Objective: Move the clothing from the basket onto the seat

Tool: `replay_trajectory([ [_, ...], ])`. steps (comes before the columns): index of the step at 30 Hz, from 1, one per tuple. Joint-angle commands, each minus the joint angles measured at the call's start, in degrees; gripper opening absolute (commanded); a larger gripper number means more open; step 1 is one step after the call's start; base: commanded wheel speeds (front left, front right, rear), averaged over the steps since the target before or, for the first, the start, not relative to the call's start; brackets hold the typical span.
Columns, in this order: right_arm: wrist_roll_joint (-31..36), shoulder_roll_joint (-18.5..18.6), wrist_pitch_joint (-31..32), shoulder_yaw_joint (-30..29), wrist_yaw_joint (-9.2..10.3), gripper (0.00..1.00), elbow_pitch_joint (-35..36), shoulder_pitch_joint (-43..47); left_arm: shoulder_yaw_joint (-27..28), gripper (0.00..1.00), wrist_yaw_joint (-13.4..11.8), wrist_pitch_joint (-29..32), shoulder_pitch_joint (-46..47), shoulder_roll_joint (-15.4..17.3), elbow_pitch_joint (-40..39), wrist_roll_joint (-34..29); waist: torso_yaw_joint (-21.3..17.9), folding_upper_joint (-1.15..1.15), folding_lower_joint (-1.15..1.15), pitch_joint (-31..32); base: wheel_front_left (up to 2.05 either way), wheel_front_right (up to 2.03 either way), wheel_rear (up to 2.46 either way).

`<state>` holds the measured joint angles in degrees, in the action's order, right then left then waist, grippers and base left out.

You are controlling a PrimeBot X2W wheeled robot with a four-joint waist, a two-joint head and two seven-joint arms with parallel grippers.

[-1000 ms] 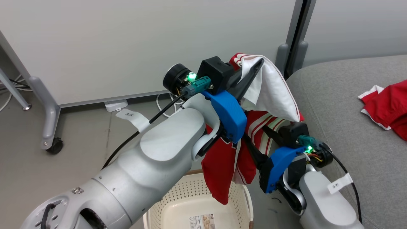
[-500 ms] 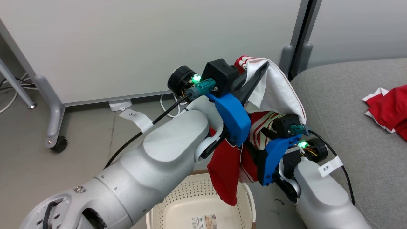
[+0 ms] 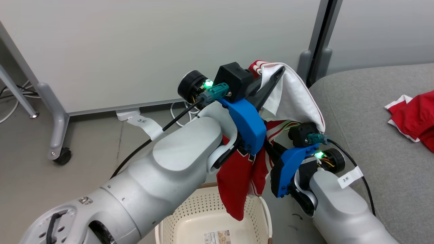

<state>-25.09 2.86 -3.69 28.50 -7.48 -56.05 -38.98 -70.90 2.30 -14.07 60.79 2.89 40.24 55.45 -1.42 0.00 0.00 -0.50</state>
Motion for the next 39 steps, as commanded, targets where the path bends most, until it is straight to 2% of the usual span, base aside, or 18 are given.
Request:
replay_trajectory([
  [1,-0.8,0.0,-0.8,0.6,-0.03,0.00,-0.6,-1.2,-0.1,0.00,-0.3,-0.3,1.0,0.0,0.3,0.3,-0.1,0.00,0.00,0.0,0.00,0.00,0.00],
  [10,-2.3,0.0,-3.0,2.8,-0.03,0.00,-2.9,-2.7,-0.8,0.00,-0.3,-0.5,1.1,0.0,1.2,1.0,-0.4,0.00,0.00,0.1,0.00,0.00,0.00],
  [11,-2.5,0.0,-3.1,3.0,-0.03,0.00,-3.1,-2.9,-0.8,0.02,-0.3,-0.5,1.1,0.0,1.3,1.0,-0.4,0.00,0.00,0.1,0.00,0.00,0.00],
  [12,-2.7,0.0,-3.3,3.2,-0.03,0.00,-3.3,-3.0,-0.9,0.10,-0.3,-0.5,1.2,0.0,1.3,1.0,-0.4,0.00,0.00,0.1,0.00,0.00,0.00],
  [14,-2.9,0.0,-3.7,3.6,-0.03,0.00,-3.6,-3.3,-0.9,0.45,-0.5,-0.6,1.2,0.0,1.5,1.2,-0.4,0.00,0.00,0.1,0.00,0.00,0.00],
  [15,-3.1,0.0,-3.8,3.9,-0.03,0.00,-3.7,-3.3,-0.9,0.76,-0.8,-0.7,1.2,0.0,1.6,1.3,-0.5,0.00,0.00,0.1,0.00,0.00,0.00],
  [16,-3.4,0.0,-4.0,4.1,-0.03,0.00,-3.8,-3.3,-0.8,1.00,-1.0,-0.7,1.1,0.0,1.8,1.4,-0.5,0.00,0.00,0.1,0.00,0.00,0.00],
  [21,-4.2,0.0,-4.6,5.0,-0.03,0.00,-4.1,-3.9,-1.0,1.00,-1.2,-0.7,0.0,0.0,3.0,2.0,-0.7,0.00,0.00,0.1,0.00,0.00,0.00],
  [32,-4.8,0.0,-6.4,5.4,-0.03,0.00,-5.6,-5.1,-0.3,1.00,0.0,-0.8,-3.8,0.6,5.6,2.7,-0.8,0.00,0.00,-0.4,0.00,0.00,0.00],
  [35,-4.6,0.0,-7.2,5.5,-0.03,0.00,-5.6,-5.7,1.6,1.00,-0.4,-1.2,-5.8,2.1,4.6,1.8,-0.8,0.00,0.00,-0.7,0.00,0.00,0.00],
  [39,-4.0,0.0,-8.1,5.5,-0.03,0.00,-5.1,-6.6,8.3,1.00,-2.0,-1.2,-10.3,5.3,-1.9,-3.1,-1.0,0.00,0.00,-1.2,0.00,0.00,0.00],
])
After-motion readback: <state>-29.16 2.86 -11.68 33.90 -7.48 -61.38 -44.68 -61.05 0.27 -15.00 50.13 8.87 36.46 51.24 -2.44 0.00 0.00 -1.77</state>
